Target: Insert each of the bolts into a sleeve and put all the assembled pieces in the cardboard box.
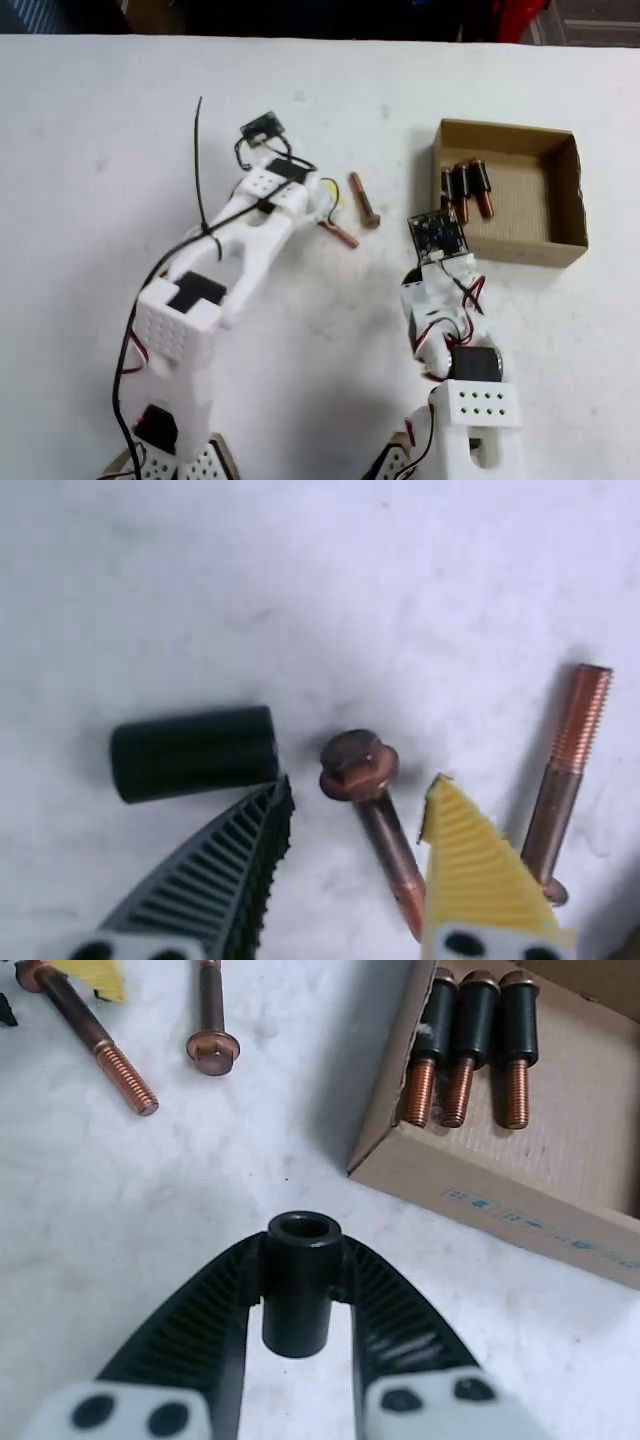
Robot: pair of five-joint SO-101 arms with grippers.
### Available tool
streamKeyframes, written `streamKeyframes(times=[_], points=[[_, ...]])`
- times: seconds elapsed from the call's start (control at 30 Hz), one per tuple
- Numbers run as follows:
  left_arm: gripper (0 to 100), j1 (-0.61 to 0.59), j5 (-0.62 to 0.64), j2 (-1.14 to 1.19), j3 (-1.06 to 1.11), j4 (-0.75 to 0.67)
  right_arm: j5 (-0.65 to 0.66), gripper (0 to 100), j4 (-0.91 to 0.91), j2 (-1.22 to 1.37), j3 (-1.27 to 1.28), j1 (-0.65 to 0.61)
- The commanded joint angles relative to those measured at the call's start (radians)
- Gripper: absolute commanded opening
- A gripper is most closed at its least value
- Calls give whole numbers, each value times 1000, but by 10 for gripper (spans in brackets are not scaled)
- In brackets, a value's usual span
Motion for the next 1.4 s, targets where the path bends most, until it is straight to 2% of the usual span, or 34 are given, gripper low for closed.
streamKeyframes(times=[0.0, 0.07, 0.37, 0.7, 0.93, 1.2, 1.37], points=[[107, 25, 9, -12, -5, 11, -2, 18, -22, -24, -9, 8], [64, 38, 8, -12, -5, 11, -2, 18, -22, -24, -9, 8], [62, 47, 2, -12, -5, 12, -2, 18, -22, -24, -9, 8], [61, 48, -245, -16, -12, 92, -2, 18, -22, -24, -9, 8], [58, 48, -473, -24, -14, 155, -2, 18, -22, -24, -9, 8], [56, 48, -588, -36, -26, 167, -2, 18, -22, -24, -9, 8], [17, 48, -703, -120, -100, 318, -2, 18, -22, -24, -8, 4]])
